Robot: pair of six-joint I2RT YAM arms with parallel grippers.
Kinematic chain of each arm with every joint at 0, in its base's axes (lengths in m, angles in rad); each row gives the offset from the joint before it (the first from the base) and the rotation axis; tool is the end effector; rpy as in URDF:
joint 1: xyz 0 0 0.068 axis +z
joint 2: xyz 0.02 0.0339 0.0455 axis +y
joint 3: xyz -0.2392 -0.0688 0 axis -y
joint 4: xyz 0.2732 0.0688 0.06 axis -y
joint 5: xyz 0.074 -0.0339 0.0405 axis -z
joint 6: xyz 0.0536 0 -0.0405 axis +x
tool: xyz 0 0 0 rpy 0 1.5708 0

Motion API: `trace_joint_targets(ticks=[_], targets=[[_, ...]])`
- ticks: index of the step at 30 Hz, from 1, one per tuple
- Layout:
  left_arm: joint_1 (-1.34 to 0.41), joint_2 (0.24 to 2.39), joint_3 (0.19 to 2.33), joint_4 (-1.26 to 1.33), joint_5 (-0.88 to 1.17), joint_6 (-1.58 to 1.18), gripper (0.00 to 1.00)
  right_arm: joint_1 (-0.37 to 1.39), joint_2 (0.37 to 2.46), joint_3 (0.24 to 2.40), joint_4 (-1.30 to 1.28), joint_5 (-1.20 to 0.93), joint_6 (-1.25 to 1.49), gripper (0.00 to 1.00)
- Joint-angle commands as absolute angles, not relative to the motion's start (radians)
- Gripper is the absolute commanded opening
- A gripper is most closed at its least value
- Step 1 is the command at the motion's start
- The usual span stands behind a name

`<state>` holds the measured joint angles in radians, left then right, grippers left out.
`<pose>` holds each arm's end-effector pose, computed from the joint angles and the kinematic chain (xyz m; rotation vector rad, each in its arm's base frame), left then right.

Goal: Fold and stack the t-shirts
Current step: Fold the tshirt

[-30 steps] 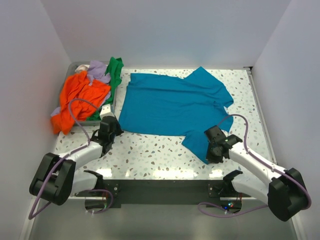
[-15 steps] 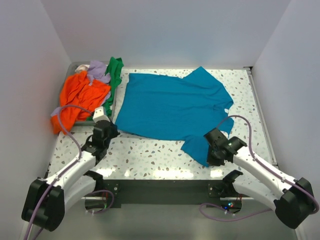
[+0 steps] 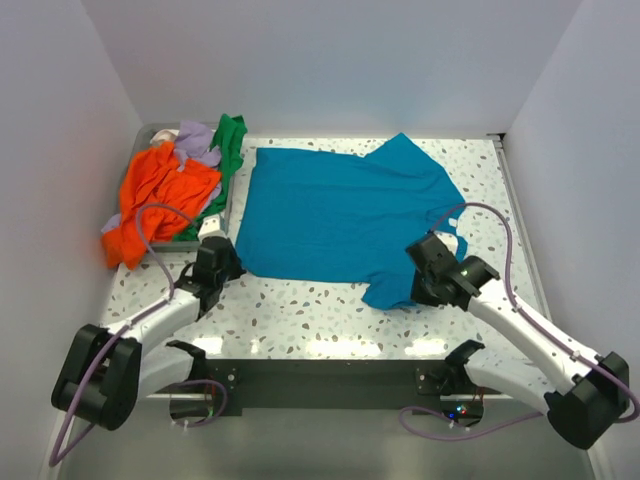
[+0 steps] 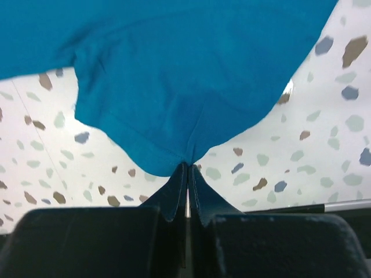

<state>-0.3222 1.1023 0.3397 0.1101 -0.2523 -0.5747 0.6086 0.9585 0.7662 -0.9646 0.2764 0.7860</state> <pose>0.2423 -0.0668 0.1051 -0.4146 2.1688 -0.2205 0.1828 0.1096 0.2010 0.3118 2.6321 0.0747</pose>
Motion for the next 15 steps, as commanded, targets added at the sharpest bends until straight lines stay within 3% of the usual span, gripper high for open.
trace_joint_targets(ticks=[1,15], targets=[[-0.324,1.153,0.432,0.206,-0.226,-0.520,0.00,0.612,1.035,0.863,-0.887,0.400,0.733,0.00],[-0.324,1.275,0.558,0.288,-0.224,-0.472,0.00,0.565,1.345,1.213,-0.830,0.552,0.608,0.00]])
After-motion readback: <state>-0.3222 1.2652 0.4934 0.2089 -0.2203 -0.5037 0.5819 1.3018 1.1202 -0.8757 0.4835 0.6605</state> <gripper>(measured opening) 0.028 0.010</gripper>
